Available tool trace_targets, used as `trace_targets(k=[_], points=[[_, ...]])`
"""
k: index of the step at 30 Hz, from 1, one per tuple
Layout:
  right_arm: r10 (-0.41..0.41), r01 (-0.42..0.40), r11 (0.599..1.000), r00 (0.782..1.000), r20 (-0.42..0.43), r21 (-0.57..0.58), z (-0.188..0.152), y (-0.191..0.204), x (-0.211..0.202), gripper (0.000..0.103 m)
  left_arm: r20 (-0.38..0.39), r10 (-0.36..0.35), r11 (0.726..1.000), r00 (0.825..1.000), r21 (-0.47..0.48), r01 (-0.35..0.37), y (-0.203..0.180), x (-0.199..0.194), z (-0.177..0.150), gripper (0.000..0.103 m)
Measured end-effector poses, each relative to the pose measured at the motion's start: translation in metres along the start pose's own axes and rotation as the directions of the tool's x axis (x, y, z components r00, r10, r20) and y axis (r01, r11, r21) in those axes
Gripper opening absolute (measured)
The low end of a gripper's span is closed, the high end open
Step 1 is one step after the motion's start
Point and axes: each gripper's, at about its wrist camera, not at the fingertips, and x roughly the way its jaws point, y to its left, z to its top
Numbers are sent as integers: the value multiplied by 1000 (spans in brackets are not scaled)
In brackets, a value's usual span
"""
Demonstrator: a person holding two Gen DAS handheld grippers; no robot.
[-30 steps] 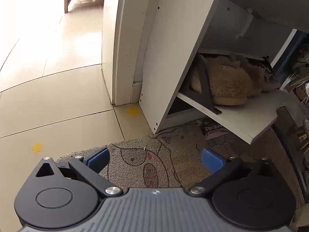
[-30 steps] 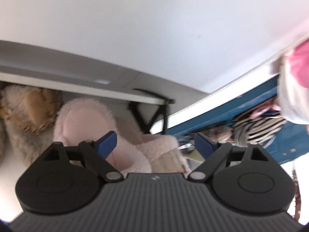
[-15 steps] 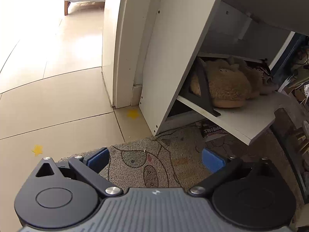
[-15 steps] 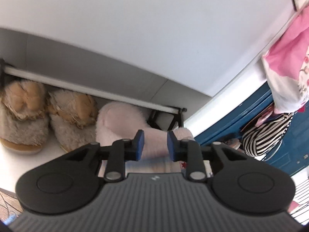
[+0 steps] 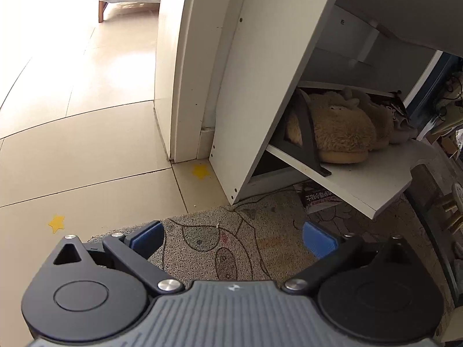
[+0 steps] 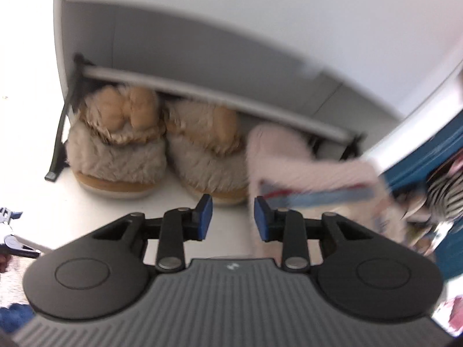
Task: Organize scattered shoes
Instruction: 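Open the right tool to release the slippers on the shelf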
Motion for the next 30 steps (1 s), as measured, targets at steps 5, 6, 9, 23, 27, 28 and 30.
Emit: trace_targets(k=[5,6,9,23,27,28,30], points=[[86,-87,989,996,10,119,9,-11,34,51,-1,8,1000,1000,7,-8,-1,-1,-1,102],[96,-98,986,995,22,133,11,-12,38,52,-2,11,1000,1000,4,-11,1,-1,0,102],[90,-97,986,994,55,134,16,-10,38,59,-3,20,1000,1000,1,-20,4,1,1,102],[90,-92,995,995,-52,-47,21,24,64,40,-3,10,1000,1000,2,-10,1,-3,0,102],[103,-106,993,993,-59,-47,22,40,51,32,-3,11,1000,1000,-2,-11,2,-2,0,102],[116,-119,992,991,-61,-37,23,42,48,30,-4,10,1000,1000,0,-10,1,-1,0,102],[156,-157,988,986,-58,-7,23,43,40,25,-6,7,1000,1000,6,-7,-1,0,0,102]])
